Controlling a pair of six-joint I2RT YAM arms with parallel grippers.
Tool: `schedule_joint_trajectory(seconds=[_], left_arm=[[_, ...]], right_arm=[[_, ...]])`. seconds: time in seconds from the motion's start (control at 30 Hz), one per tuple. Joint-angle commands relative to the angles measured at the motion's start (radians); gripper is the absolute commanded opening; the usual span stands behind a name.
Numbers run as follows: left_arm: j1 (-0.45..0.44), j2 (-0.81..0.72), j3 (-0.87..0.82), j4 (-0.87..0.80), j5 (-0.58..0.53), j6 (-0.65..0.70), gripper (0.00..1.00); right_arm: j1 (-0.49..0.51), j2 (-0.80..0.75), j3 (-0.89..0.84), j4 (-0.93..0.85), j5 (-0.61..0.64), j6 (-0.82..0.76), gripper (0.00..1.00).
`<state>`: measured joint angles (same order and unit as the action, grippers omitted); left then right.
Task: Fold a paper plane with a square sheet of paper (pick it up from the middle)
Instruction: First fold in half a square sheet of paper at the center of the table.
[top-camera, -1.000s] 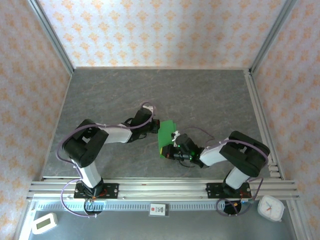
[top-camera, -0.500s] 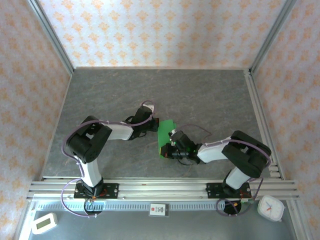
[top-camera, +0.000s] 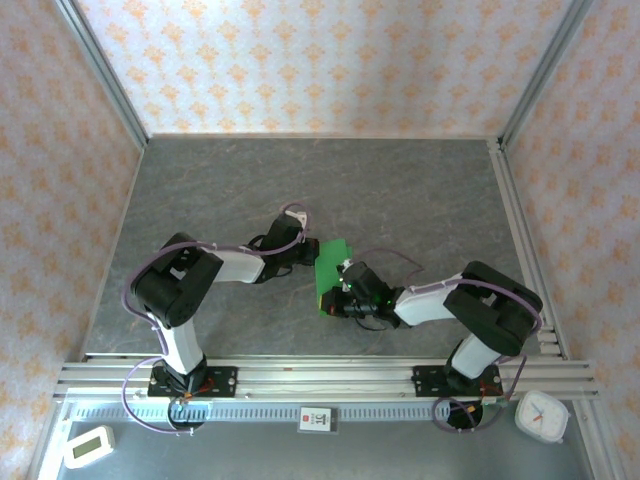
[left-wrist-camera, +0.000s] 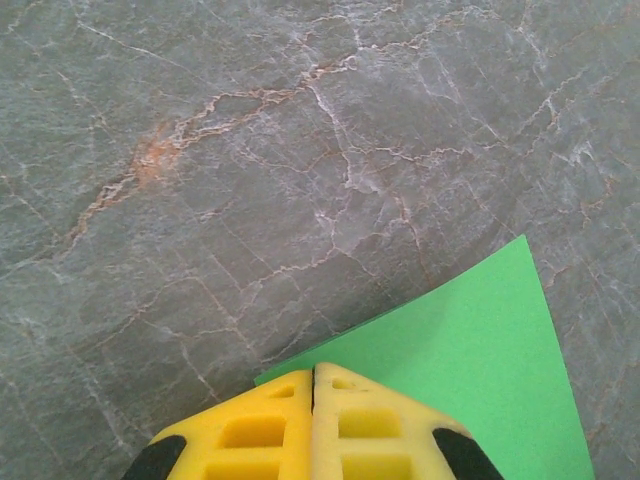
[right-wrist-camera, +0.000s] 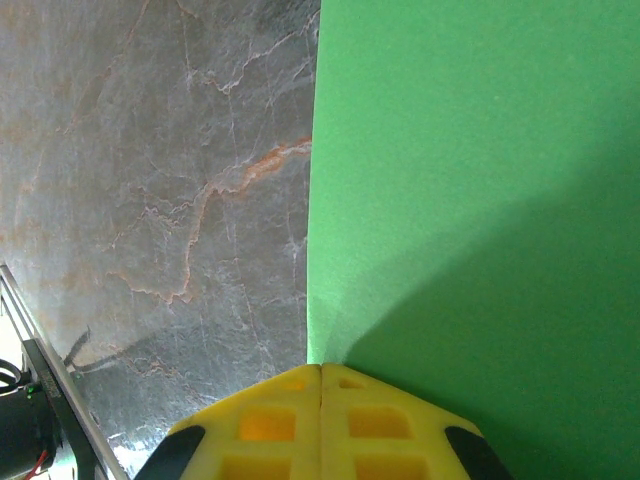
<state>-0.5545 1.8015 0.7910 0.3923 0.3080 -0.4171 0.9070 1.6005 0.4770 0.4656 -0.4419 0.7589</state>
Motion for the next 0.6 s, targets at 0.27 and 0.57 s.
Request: schedule_joint_trajectory(seconds=[0.27,0.57], left_arm=[[-0.005,0.058,0.039,0.022,0.004,0.026,0.00],[-0.005,0.096,0.038,0.003,-0.034,0.042,0.00]], right_arm=[[0.007,0.013,-0.008,-0.076,0.007,-0.011,0.00],[-0.021,-0.041,0.007,-0.093,-0.005,-0.028,0.00]])
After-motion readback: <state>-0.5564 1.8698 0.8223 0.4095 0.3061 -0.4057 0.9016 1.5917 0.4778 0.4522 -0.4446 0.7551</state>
